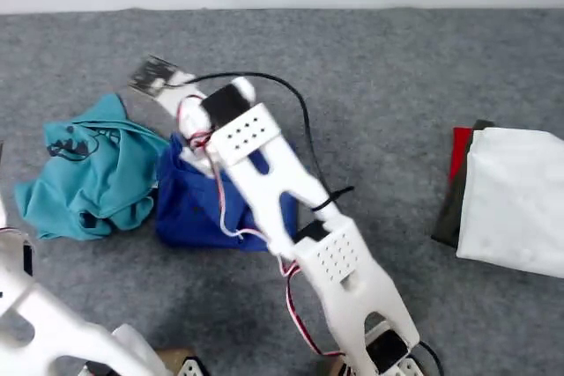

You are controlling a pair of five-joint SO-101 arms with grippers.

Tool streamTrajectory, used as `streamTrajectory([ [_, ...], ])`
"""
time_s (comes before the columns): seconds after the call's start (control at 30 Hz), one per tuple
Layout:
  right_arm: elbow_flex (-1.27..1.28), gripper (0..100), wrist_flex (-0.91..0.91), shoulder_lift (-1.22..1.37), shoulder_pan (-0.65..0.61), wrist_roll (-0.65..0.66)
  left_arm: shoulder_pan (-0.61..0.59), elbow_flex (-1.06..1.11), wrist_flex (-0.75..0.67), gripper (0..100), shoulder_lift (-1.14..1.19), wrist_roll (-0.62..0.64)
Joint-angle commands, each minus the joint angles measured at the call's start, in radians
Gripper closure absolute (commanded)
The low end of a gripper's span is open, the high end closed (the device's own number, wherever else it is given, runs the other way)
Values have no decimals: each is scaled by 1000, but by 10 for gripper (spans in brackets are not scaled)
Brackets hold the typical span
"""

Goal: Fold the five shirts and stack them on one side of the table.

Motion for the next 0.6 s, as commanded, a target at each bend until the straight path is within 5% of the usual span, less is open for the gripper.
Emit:
streamTrajectory([
  [0.0,184,988,42,-130,85,20,2,-38,6,985,-25,8],
  [0.23,396,988,35,-166,105,51,0,-38,6,985,-25,9],
  [0.57,330,988,-50,-136,-265,46,-5,-38,8,985,-25,9],
])
